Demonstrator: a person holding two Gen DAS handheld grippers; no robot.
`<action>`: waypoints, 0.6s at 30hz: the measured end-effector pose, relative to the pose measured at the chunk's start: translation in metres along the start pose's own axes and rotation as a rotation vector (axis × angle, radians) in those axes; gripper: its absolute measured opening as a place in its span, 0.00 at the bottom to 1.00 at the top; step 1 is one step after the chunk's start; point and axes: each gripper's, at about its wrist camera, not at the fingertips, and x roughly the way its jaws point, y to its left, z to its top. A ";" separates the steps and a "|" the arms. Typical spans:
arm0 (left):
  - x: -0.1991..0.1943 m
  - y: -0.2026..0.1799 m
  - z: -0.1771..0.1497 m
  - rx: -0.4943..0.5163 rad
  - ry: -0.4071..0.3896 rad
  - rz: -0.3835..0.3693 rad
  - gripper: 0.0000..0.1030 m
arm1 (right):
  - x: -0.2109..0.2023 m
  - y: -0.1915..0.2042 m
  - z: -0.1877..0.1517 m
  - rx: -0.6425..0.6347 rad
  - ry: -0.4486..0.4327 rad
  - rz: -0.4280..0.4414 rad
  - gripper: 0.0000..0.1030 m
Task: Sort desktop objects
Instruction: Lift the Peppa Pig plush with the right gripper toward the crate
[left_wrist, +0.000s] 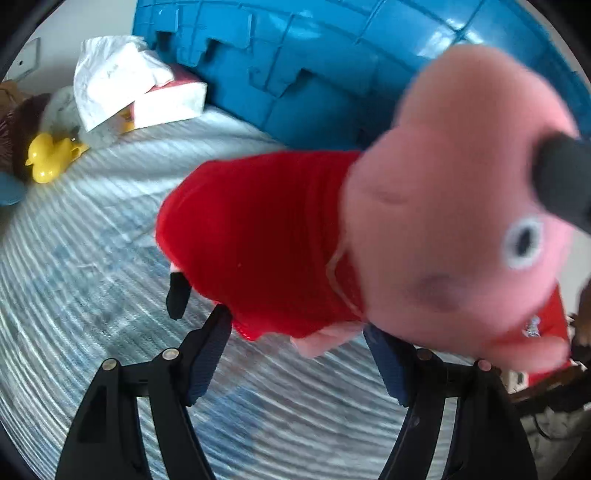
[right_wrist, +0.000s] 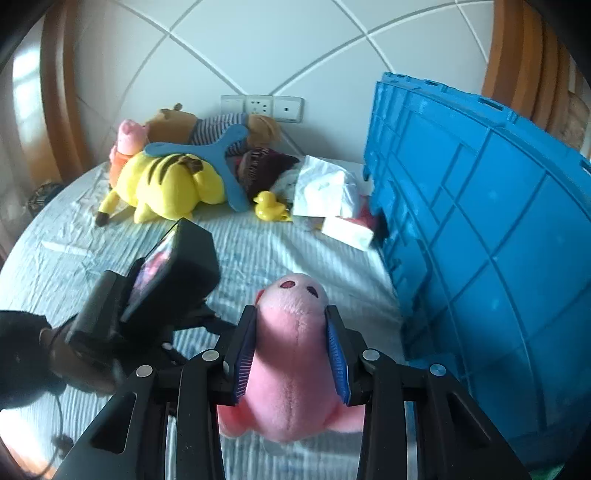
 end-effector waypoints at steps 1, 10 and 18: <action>0.001 -0.001 -0.002 -0.004 -0.012 0.003 0.71 | -0.001 -0.001 -0.001 0.008 0.005 -0.007 0.34; 0.011 -0.007 0.004 0.028 -0.032 0.074 0.55 | 0.014 -0.006 -0.024 -0.028 0.069 -0.110 0.81; 0.032 -0.008 0.016 0.092 0.023 0.171 0.55 | 0.001 -0.035 -0.070 0.132 -0.010 -0.139 1.00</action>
